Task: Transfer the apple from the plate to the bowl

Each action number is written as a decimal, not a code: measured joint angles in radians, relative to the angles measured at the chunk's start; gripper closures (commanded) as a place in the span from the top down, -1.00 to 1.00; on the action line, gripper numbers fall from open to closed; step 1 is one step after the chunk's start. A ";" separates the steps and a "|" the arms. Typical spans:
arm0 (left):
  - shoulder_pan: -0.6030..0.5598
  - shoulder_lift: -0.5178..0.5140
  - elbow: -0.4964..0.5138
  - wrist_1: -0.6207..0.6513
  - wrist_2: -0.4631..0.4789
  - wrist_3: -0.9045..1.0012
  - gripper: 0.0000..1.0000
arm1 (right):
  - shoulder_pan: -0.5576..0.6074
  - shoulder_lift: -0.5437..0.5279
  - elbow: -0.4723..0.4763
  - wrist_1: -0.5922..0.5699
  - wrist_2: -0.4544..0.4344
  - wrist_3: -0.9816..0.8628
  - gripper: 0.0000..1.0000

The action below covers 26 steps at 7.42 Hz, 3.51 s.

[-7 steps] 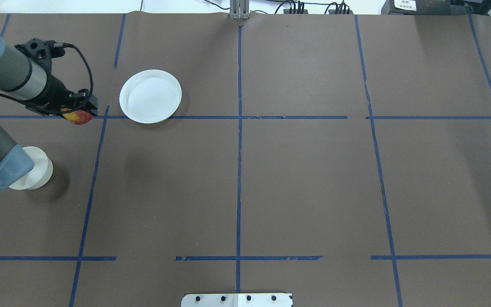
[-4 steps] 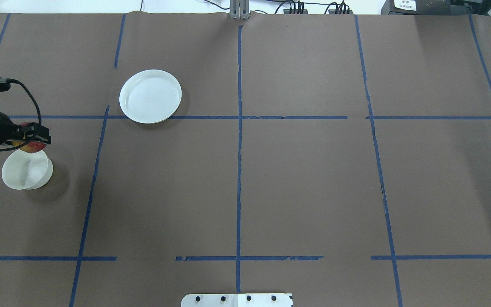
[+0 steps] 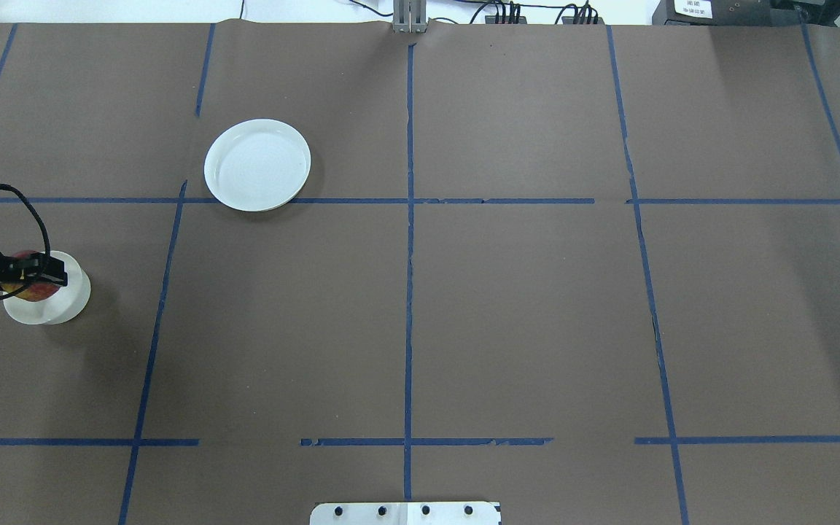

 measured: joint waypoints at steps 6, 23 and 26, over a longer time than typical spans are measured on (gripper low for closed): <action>0.009 -0.001 0.063 -0.062 -0.012 0.038 1.00 | 0.000 0.000 0.000 0.000 0.000 0.001 1.00; -0.770 -0.165 0.366 0.478 -0.355 1.243 1.00 | 0.000 0.000 0.000 0.001 0.000 -0.001 1.00; -0.772 -0.136 0.355 0.476 -0.369 1.158 1.00 | 0.000 0.000 0.000 0.001 0.000 0.000 1.00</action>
